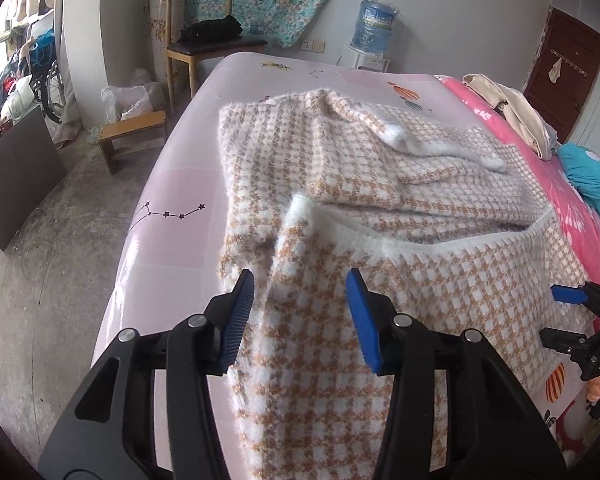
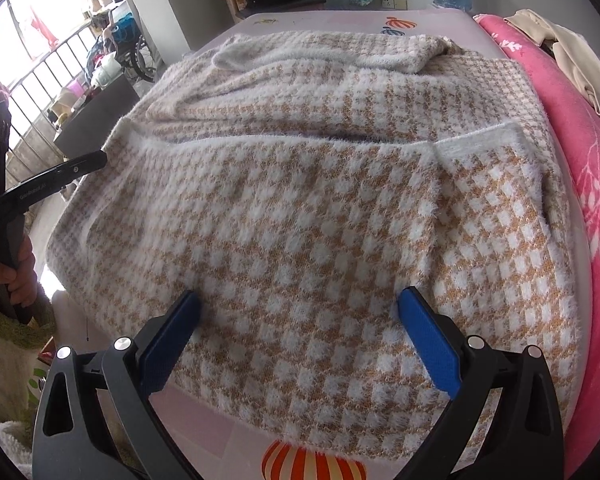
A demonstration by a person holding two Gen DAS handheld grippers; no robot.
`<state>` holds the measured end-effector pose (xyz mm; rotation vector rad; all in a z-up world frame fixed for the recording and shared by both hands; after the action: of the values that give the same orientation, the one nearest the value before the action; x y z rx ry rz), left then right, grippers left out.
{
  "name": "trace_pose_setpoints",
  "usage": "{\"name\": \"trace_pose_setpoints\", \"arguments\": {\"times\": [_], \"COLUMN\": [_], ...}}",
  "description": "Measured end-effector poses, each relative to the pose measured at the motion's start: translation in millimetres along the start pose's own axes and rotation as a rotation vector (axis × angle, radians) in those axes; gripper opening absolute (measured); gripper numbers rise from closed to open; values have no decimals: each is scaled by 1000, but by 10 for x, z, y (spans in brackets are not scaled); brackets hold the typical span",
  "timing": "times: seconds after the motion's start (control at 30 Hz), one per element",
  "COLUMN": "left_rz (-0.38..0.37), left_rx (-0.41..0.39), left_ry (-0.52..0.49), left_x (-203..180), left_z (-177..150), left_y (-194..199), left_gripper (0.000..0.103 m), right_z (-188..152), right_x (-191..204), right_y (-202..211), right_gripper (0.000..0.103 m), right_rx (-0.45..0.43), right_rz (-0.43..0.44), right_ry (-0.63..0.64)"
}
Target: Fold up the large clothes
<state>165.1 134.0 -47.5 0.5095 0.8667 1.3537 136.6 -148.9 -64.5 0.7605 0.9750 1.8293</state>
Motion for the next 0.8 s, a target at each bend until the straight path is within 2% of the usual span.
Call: {"name": "trace_pose_setpoints", "arguments": {"times": [0.2, 0.37, 0.5, 0.57, 0.63, 0.8], "left_rz": [-102, -116, -164, -134, -39, 126], "left_rx": [80, 110, 121, 124, 149, 101], "left_ry": [26, 39, 38, 4, -32, -151], "left_x": [65, 75, 14, -57, -110, -348], "left_z": [64, 135, 142, 103, 52, -17], "left_y": [-184, -342, -256, -227, -298, -319], "left_gripper": [45, 45, 41, 41, 41, 42], "right_z": [16, 20, 14, 3, -6, -28], "right_x": [-1, -4, -3, 1, 3, -27], "right_y": [-11, -13, -13, -10, -8, 26], "right_gripper": [97, 97, 97, 97, 97, 97], "right_rx": [5, 5, -2, -7, -12, -13], "right_rz": [5, 5, 6, 4, 4, 29], "right_ry": [6, 7, 7, 6, 7, -4]}}
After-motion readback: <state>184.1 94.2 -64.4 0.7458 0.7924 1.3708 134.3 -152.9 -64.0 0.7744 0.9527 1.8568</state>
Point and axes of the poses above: each gripper's, at about its wrist camera, not at the fingertips, and y roughly against the way its jaws point, x to its left, z to its top, the point moved 2 cm from there along -y, roughly the way its jaws point, and after that the axes turned 9 degrees about y, right-handed, at the moved point
